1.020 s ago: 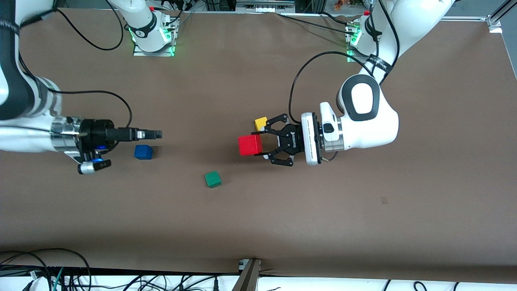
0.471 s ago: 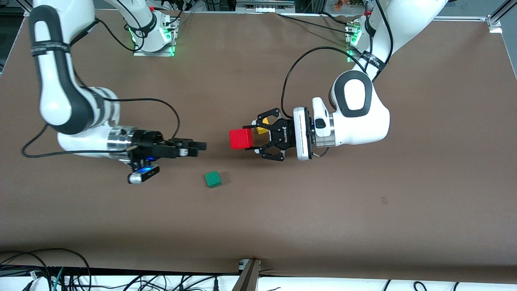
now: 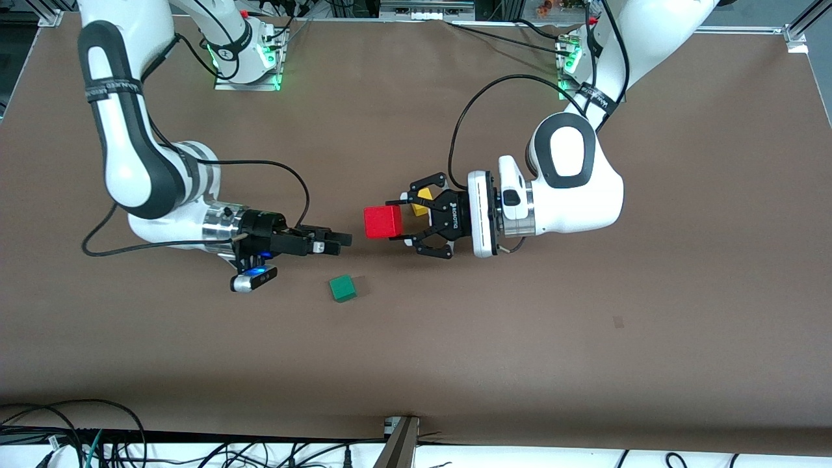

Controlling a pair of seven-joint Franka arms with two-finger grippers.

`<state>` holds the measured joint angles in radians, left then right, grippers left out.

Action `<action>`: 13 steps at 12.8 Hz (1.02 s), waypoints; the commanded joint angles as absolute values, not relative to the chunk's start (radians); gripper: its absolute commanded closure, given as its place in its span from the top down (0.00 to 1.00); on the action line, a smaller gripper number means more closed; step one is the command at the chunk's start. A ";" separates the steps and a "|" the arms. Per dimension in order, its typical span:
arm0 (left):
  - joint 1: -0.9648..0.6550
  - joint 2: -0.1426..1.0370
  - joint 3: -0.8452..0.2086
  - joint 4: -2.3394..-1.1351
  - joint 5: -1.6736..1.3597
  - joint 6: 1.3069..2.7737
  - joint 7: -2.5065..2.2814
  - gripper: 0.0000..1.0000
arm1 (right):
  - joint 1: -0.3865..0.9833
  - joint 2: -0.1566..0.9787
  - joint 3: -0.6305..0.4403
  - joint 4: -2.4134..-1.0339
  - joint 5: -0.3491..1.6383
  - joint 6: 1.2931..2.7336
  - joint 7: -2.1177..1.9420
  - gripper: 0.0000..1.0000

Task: Pass red block to right arm, stack on blue
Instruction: 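Carry the red cube toward the right gripper while the right gripper approaches, then close the right gripper on the red cube held by the left gripper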

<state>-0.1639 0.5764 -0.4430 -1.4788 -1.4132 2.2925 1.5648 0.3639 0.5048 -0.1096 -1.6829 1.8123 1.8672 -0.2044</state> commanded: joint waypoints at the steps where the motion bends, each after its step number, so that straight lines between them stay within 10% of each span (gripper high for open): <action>1: -0.189 0.606 -0.436 -1.434 -1.448 2.318 1.585 0.00 | 0.385 0.491 -0.114 -1.704 1.861 1.890 -0.236 1.00; 13: -0.201 0.630 -0.428 -1.425 -1.443 2.319 1.594 0.00 | 0.469 0.489 -0.114 -1.690 1.930 2.011 -0.236 1.00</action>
